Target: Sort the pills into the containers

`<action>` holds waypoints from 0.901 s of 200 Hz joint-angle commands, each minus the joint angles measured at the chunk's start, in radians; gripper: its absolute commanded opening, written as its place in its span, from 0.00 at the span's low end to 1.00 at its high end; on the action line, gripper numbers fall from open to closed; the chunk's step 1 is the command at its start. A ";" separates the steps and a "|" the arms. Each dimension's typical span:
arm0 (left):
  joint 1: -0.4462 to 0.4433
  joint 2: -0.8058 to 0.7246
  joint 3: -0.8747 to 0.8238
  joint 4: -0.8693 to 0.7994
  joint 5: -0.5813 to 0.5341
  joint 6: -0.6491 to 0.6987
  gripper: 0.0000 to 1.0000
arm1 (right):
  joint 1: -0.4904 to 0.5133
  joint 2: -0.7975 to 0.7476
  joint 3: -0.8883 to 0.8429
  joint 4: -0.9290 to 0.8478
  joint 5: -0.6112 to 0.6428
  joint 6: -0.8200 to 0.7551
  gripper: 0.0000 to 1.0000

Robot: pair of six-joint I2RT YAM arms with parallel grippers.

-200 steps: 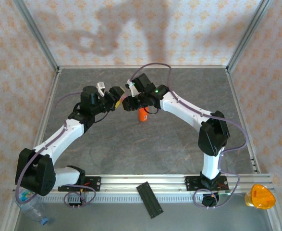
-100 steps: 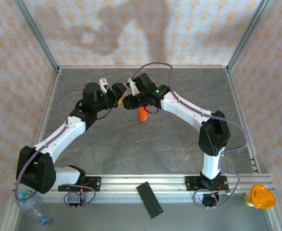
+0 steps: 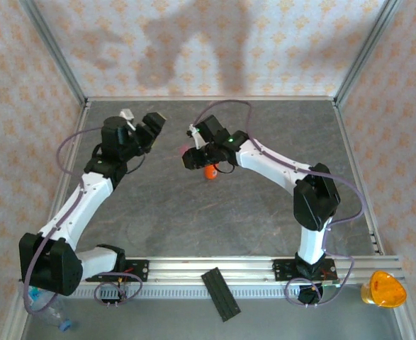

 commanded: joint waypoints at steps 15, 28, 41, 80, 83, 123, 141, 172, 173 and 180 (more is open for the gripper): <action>0.078 -0.022 -0.033 -0.125 -0.026 0.140 0.84 | 0.088 0.027 0.012 -0.097 0.014 -0.117 0.04; 0.085 -0.028 -0.038 -0.152 -0.020 0.171 0.86 | 0.113 0.044 -0.007 -0.122 0.029 -0.160 0.05; 0.087 -0.034 -0.046 -0.163 -0.008 0.186 0.86 | 0.133 0.052 -0.045 -0.130 0.047 -0.193 0.06; 0.087 -0.051 -0.086 -0.166 0.009 0.194 0.87 | 0.160 0.039 -0.196 -0.073 0.101 -0.226 0.12; 0.087 -0.051 -0.090 -0.163 0.010 0.192 0.87 | 0.162 0.038 -0.206 -0.068 0.104 -0.226 0.13; 0.087 -0.048 -0.132 -0.133 0.022 0.173 0.87 | 0.169 0.050 -0.272 -0.031 0.154 -0.237 0.17; 0.087 -0.048 -0.143 -0.130 0.021 0.175 0.87 | 0.169 0.058 -0.280 -0.032 0.170 -0.242 0.23; 0.087 -0.040 -0.156 -0.119 0.026 0.171 0.87 | 0.170 0.060 -0.301 -0.027 0.207 -0.238 0.35; 0.087 -0.040 -0.156 -0.118 0.025 0.172 0.87 | 0.170 0.060 -0.302 -0.027 0.209 -0.238 0.36; 0.087 -0.038 -0.156 -0.115 0.028 0.170 0.87 | 0.170 0.056 -0.307 -0.026 0.220 -0.234 0.39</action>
